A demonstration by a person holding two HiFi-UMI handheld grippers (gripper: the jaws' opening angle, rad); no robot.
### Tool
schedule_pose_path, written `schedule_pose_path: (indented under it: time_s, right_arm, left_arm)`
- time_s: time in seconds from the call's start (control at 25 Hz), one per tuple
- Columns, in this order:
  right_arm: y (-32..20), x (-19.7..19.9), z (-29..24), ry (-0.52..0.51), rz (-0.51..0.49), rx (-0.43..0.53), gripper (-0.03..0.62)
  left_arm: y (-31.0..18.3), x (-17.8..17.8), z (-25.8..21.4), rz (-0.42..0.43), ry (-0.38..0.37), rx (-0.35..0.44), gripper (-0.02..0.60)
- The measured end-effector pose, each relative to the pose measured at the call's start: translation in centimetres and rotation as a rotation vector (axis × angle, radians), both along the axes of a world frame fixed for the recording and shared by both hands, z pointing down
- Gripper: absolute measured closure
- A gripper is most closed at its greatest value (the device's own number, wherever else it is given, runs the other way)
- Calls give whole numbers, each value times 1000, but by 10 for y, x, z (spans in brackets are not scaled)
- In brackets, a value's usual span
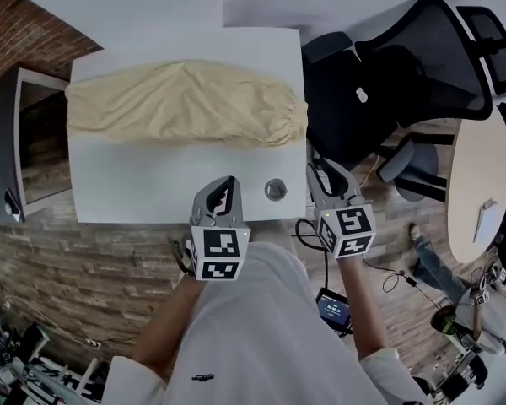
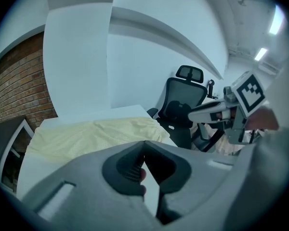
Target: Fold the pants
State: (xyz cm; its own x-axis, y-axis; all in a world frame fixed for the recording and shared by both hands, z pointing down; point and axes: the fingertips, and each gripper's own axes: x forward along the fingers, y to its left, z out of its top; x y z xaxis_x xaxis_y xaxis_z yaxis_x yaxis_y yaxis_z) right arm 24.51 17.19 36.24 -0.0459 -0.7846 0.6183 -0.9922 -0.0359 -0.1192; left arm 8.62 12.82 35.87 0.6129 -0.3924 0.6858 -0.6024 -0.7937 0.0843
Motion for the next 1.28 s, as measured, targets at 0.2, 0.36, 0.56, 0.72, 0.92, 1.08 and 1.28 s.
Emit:
schedule_pose_path:
  time_s: [0.2, 0.36, 0.56, 0.72, 0.92, 1.08, 1.28]
  right_arm:
    - [-17, 15, 33, -61, -48, -45, 471]
    - [-32, 22, 61, -121, -78, -63, 442]
    - [-45, 34, 94, -200, -77, -95, 383]
    - [-56, 44, 117, -270, -31, -117, 368]
    - [-70, 46, 144, -355, -9, -132, 299]
    - [-76, 49, 158, -375, 12, -138, 267]
    - [-86, 54, 169, -439, 41, -152, 267]
  left_arm:
    - [5, 34, 17, -4, -36, -32, 577]
    - [-12, 54, 31, -54, -76, -44, 577]
    - [-24, 73, 46, -73, -112, -48, 571]
    - [-25, 82, 69, -90, -120, -102, 541]
    - [-37, 92, 98, -94, -131, -125, 494]
    - [-49, 97, 120, -83, -161, -101, 482]
    - [-44, 108, 164, -23, -211, -171, 482]
